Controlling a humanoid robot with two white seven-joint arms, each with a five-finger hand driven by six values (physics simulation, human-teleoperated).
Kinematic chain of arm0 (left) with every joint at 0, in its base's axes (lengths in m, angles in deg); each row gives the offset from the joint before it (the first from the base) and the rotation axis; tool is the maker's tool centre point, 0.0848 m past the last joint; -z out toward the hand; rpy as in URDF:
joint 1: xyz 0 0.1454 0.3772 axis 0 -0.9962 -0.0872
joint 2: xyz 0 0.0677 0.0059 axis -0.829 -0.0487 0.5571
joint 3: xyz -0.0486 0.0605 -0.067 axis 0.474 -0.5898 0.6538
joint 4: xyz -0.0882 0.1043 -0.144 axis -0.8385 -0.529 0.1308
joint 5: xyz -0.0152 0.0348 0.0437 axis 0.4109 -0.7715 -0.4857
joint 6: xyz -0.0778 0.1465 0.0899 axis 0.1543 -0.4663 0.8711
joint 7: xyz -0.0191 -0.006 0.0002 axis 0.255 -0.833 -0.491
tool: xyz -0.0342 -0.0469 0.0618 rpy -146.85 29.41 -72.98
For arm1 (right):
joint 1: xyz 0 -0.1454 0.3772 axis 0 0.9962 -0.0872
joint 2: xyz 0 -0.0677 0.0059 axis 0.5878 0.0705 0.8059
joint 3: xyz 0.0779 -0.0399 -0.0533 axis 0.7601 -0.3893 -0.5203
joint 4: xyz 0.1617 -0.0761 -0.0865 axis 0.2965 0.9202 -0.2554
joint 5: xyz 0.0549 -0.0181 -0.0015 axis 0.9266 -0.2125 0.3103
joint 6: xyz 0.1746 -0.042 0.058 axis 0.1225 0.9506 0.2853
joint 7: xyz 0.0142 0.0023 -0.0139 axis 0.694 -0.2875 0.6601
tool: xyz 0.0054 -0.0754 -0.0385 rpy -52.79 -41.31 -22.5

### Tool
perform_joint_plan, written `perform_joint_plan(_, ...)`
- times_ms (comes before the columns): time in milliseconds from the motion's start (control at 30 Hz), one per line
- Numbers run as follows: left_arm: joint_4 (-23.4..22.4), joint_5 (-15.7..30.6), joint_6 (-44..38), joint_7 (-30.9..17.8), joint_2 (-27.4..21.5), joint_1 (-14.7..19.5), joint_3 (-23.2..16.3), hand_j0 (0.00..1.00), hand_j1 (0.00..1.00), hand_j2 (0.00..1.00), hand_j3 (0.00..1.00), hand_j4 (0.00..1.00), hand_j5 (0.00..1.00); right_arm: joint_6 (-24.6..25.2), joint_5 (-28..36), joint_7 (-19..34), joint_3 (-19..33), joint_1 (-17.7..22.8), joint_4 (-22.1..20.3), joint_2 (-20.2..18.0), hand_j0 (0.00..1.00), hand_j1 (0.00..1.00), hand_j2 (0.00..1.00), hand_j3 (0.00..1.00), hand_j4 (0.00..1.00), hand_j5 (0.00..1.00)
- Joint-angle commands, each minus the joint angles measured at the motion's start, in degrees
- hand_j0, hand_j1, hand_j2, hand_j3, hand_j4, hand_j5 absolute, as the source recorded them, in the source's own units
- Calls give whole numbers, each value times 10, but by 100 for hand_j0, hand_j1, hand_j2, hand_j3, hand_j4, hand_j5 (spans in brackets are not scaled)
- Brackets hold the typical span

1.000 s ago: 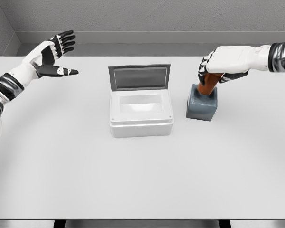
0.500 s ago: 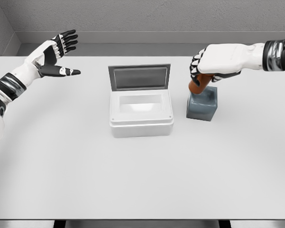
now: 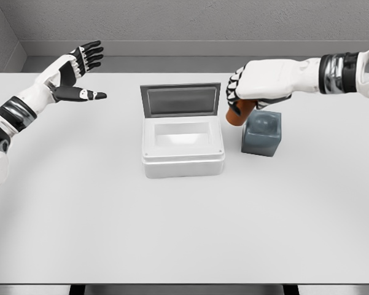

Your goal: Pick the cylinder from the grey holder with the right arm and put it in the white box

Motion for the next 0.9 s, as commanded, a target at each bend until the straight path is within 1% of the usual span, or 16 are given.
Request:
perform_joint_plan(0, 0, 3, 0, 0, 1, 0, 0, 100, 100, 100, 100, 100, 100, 2, 2, 0, -1, 0, -3, 6, 36, 36, 36, 36, 36, 36)
perform_joint_plan(33, 0, 4, 0, 0, 1, 0, 0, 100, 100, 100, 100, 100, 100, 2, 1, 0, -1, 0, -3, 15, 36, 36, 36, 36, 36, 36)
perform_joint_plan(167, 0, 4, 0, 0, 0, 0, 0, 100, 100, 100, 100, 100, 100, 2, -3, 0, -1, -2, -5, 22, 36, 36, 36, 36, 36, 36)
perform_joint_plan(267, 0, 4, 0, 0, 1, 0, 0, 100, 100, 100, 100, 100, 100, 2, -4, 0, -4, -2, -19, 24, 36, 36, 36, 36, 36, 36)
perform_joint_plan(667, 0, 4, 0, 0, 1, 0, 0, 100, 100, 100, 100, 100, 100, 2, -11, 0, -8, -10, -17, 49, 36, 36, 36, 36, 36, 36)
perform_joint_plan(867, 0, 4, 0, 0, 0, 0, 0, 100, 100, 100, 100, 100, 100, 2, -12, 0, -15, -11, -13, 53, 36, 36, 36, 36, 36, 36)
